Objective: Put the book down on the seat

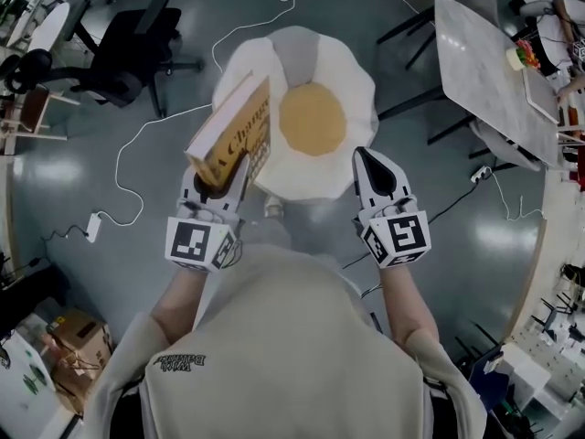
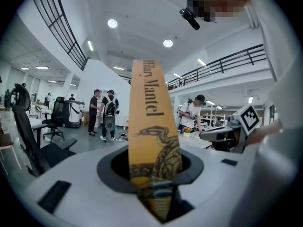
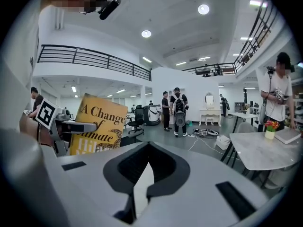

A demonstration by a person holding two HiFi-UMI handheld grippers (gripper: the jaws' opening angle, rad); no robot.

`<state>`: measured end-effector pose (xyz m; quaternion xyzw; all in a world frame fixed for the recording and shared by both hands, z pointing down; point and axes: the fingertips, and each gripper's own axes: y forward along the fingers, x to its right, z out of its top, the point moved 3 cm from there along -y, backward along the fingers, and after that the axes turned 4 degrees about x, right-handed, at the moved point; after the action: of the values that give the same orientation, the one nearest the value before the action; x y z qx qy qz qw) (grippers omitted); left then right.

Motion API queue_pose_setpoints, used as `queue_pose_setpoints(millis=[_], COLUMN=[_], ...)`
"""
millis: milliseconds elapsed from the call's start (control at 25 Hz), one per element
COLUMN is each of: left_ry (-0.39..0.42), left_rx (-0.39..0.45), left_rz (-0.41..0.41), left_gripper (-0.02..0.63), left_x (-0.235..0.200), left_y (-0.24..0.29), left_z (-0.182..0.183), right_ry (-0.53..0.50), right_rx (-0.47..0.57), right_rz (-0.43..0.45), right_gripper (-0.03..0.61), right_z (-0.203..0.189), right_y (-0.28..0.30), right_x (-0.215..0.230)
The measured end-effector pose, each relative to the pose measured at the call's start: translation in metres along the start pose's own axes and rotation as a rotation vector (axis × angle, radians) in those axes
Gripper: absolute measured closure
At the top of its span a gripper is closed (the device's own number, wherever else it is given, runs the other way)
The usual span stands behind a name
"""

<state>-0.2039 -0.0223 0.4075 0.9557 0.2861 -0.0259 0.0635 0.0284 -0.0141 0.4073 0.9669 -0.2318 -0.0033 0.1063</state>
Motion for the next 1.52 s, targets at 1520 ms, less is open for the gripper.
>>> queue_pose_setpoints(millis=[1520], left_ry=[-0.077], left_rx=[-0.007], left_rz=[0.031], left_gripper=[0.462], left_x=[0.001], left_y=[0.13], left_z=[-0.045], right_ry=[0.01], right_rx=[-0.094], right_rz=[0.019], right_gripper=[0.57], right_z=[-0.061], right_y=[0.056], right_x=[0.101])
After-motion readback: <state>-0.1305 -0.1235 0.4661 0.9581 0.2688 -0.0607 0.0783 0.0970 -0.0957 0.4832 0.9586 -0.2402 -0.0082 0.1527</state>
